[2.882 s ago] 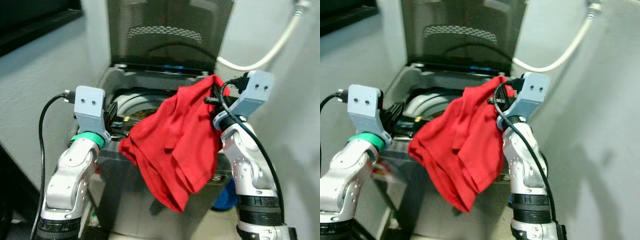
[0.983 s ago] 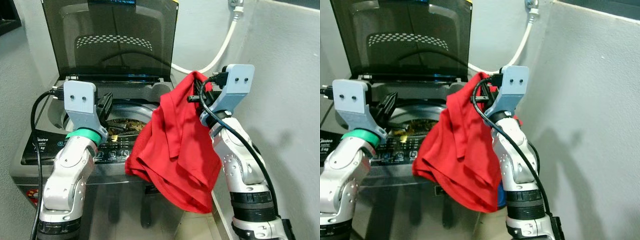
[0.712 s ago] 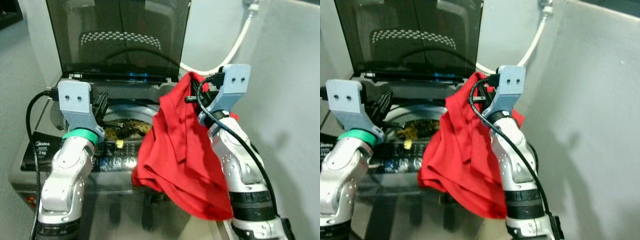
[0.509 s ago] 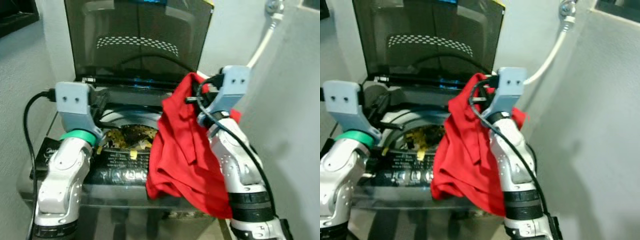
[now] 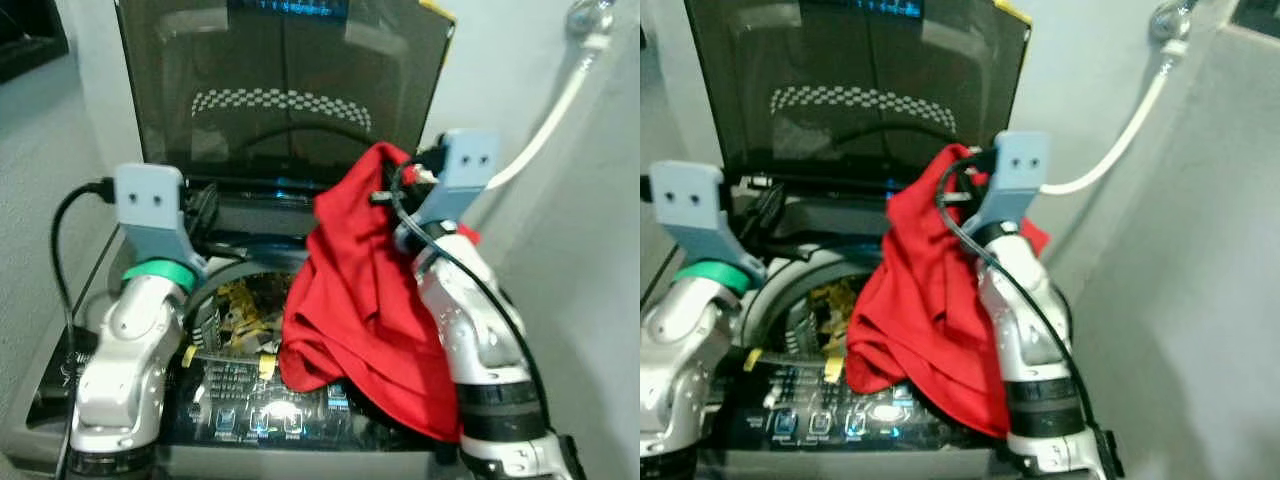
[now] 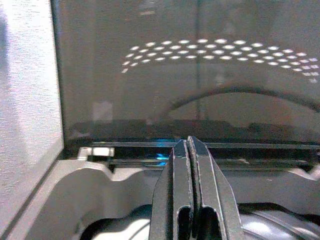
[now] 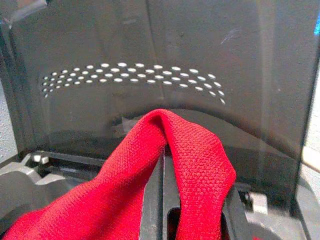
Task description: Clothes washing
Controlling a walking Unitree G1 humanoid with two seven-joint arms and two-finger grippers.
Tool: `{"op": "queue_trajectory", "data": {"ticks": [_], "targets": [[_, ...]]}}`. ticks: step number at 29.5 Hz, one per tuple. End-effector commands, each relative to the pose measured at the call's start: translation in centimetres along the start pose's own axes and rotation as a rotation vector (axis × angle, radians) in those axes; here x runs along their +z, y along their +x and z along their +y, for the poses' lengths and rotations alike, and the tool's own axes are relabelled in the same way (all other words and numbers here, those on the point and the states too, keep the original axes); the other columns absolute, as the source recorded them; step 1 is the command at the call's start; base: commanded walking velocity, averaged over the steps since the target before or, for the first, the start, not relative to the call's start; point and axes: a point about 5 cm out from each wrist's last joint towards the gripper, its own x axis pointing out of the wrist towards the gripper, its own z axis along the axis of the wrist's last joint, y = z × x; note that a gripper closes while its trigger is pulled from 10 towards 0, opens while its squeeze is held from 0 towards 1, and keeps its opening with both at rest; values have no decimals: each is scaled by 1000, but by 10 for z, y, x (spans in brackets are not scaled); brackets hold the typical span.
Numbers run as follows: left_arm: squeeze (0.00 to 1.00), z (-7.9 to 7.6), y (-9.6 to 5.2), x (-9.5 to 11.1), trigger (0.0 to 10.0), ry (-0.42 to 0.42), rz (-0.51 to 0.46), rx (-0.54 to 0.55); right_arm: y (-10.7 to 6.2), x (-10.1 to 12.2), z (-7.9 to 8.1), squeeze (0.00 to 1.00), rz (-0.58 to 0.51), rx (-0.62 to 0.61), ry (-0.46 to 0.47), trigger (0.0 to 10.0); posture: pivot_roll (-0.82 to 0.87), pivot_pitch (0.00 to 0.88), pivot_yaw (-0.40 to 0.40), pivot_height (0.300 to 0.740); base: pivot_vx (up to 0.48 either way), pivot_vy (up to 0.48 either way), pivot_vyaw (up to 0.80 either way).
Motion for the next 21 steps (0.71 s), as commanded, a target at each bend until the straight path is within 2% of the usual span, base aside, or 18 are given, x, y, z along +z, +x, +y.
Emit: {"op": "queue_trajectory", "data": {"ticks": [1, 12, 13, 14, 15, 16, 17, 21], "targets": [[0, -3, 0, -2, 10000, -2, 9, -14, 0, 4, -6, 0, -20, -21, -10, 10000, -1, 34, -18, 740, 319, 0, 0], [0, -4, -1, -3, 10000, 0, 14, -19, 0, 4, -6, 0, -18, -23, -11, 10000, -3, 39, -17, 740, 290, 0, 0], [0, -6, -2, -4, 10000, 15, 15, -34, 31, 44, 9, 0, -127, 98, 94, 10000, 3, 37, -30, 740, 0, 0, 0], [0, -6, -2, -4, 10000, 15, 15, -34, 31, 44, 9, 0, -127, 98, 94, 10000, 3, 37, -30, 740, 0, 0, 0], [0, -5, -4, -6, 10000, 28, 25, -32, 53, 75, 23, 0, -188, 191, 111, 10000, 10, 36, -38, 740, 0, 0, 0], [0, -4, -6, -6, 10000, 37, 31, -30, 65, 97, 33, 0, -228, 252, 116, 10000, 11, 37, -39, 740, 0, 0, 0], [0, -3, -7, -8, 10000, 29, 43, -21, 71, 102, 39, 0, -225, 274, 97, 10000, 13, 37, -42, 740, 0, 0, 0], [0, -1, -9, -8, 10000, 29, 48, -14, 69, 88, 40, 0, -178, 273, 64, 10000, 17, 37, -42, 740, 0, 0, 0]]}}
